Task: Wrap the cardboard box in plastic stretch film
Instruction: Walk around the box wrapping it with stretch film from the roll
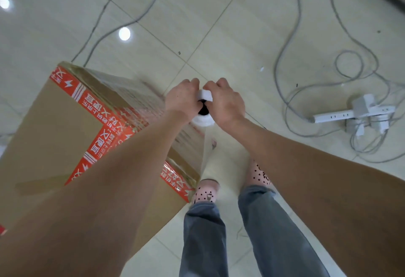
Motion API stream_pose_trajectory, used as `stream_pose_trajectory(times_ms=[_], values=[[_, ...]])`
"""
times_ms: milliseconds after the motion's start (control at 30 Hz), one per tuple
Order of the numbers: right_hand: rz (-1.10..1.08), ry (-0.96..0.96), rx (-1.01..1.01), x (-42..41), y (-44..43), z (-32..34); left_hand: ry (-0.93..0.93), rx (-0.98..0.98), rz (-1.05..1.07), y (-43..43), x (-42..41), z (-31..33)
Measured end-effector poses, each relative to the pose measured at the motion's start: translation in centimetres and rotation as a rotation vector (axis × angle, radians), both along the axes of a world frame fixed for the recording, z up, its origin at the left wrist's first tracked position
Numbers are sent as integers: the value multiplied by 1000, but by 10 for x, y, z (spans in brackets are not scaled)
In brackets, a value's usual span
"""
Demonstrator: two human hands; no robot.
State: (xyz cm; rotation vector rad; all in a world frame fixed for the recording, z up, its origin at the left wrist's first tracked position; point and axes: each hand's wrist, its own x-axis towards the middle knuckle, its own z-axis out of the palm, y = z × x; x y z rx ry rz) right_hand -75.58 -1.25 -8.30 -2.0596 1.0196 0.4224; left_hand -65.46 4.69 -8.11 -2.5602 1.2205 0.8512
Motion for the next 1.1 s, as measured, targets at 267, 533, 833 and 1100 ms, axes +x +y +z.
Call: stream_pose_trajectory(times_ms=[267, 533, 833, 1100], values=[[-214, 28, 268, 24, 9, -8, -21, 10, 354, 9, 28, 2], [-354, 83, 284, 51, -2, -21, 12, 0, 261, -3, 41, 1], [-61, 115, 74, 82, -27, -15, 73, -26, 219, -14, 66, -1], [185, 10, -54, 138, -23, 2, 105, -25, 753, 7, 103, -2]])
